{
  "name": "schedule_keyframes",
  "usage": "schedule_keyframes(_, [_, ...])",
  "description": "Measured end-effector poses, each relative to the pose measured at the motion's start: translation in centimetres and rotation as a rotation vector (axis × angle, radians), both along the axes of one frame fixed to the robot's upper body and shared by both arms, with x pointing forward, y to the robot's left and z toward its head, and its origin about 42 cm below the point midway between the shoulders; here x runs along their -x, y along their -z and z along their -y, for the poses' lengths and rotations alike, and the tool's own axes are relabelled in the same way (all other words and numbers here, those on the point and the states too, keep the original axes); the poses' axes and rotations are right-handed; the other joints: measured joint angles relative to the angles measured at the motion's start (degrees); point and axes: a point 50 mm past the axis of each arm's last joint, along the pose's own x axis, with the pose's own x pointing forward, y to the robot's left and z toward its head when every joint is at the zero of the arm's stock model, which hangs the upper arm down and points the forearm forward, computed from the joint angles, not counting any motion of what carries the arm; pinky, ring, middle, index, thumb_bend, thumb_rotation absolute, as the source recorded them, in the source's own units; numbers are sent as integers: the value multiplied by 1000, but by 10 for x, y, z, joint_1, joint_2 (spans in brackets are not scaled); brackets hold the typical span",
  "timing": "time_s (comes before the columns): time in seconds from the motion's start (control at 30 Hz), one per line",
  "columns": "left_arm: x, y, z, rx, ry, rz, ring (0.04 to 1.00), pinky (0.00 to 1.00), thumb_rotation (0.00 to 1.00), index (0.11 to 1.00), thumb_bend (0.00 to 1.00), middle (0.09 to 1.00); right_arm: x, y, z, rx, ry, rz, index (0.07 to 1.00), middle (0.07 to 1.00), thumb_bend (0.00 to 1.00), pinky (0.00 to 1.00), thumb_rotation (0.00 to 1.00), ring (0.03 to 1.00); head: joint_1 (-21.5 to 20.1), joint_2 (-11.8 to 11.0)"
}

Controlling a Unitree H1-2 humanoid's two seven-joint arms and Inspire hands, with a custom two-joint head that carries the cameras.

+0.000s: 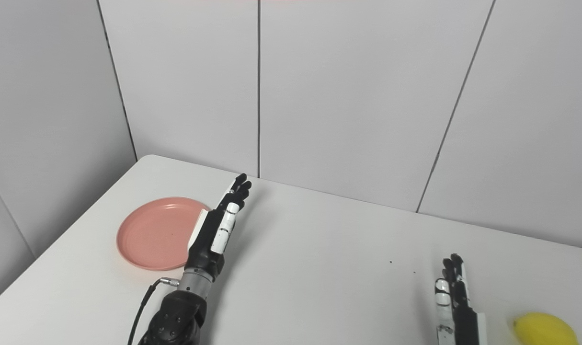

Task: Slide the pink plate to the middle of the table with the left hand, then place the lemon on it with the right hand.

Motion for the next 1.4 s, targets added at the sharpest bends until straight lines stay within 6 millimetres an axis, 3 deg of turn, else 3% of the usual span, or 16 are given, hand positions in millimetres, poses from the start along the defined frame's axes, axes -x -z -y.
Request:
schedule_keyframes(0.2, [-1,-2,-15,-25,-78,10,918,906,1000,906,636,914,0,0,-2,-5,-6,0,979,963,304,1000,1000,980,10,-8])
schedule_keyframes(0.37, [-2,-5,-27,-65,-119,23,927,943,1000,895,657,905,0,0,-2,-9,-9,0,980,966,303,1000,1000,983,15,-11])
schedule_keyframes(0.5, [-1,-6,-36,-94,-197,60,881,908,1000,855,625,858,0,-1,-1,-7,-8,1,977,962,287,1000,1000,977,21,-10])
schedule_keyframes(0.7, [0,-6,-51,-112,-280,95,870,911,1000,849,630,852,0,-4,1,0,-11,11,979,965,302,1000,1000,974,35,-11])
schedule_keyframes(0.83, [1,-6,-62,-128,-334,105,853,858,1000,838,610,840,0,-6,2,3,-11,17,970,951,306,1000,1000,963,36,-11])
schedule_keyframes(1.0, [3,-7,-80,-150,-429,118,861,889,1000,835,598,839,1,-7,4,4,-5,-8,972,954,333,1000,1000,967,39,-9])
schedule_keyframes(1.2, [4,-10,-95,-174,-478,133,848,854,1000,843,594,842,3,-12,6,8,-6,-1,977,960,308,1000,1000,975,47,-11])
schedule_keyframes(1.4, [6,-12,-109,-186,-506,128,870,908,1000,861,617,856,3,-12,6,6,-14,-3,979,961,324,1000,1000,978,58,-14])
